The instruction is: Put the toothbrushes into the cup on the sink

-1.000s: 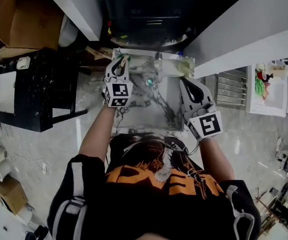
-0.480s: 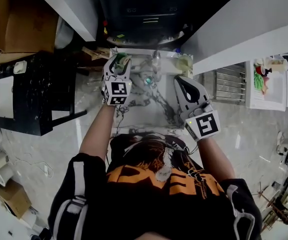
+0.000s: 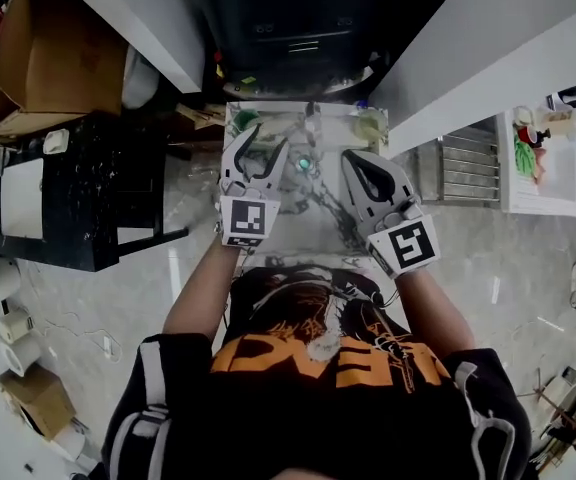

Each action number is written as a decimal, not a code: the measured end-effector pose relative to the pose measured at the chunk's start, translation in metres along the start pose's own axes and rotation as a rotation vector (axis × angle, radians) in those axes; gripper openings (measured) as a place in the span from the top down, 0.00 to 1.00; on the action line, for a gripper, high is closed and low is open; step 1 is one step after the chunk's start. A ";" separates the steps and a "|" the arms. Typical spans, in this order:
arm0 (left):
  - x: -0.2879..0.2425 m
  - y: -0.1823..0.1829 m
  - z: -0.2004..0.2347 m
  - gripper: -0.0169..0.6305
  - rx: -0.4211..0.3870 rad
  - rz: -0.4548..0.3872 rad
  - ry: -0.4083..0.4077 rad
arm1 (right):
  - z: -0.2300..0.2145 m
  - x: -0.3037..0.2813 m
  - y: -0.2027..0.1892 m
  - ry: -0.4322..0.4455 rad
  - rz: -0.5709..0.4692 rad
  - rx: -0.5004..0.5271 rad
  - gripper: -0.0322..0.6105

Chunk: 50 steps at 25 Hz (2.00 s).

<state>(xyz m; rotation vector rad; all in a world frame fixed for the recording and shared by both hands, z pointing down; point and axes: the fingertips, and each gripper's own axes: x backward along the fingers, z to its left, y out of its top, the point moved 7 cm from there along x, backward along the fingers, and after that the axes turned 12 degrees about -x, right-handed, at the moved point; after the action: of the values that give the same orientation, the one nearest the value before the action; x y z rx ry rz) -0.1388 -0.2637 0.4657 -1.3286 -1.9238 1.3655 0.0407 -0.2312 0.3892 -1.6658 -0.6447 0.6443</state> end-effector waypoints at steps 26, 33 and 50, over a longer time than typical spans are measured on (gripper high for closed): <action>0.056 0.169 -0.064 0.94 0.154 -0.260 -0.088 | 0.009 0.081 0.049 0.044 -0.151 0.005 0.93; 0.057 0.172 -0.073 0.94 0.155 -0.248 -0.084 | 0.008 0.085 0.048 0.049 -0.143 0.018 0.93; 0.056 0.173 -0.081 0.94 0.134 -0.241 -0.071 | 0.002 0.092 0.047 0.060 -0.142 0.026 0.93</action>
<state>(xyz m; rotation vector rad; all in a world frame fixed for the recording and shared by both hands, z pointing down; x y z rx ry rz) -0.0225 -0.1663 0.3362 -0.9627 -1.9286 1.4080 0.1065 -0.1719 0.3363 -1.5936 -0.7015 0.4976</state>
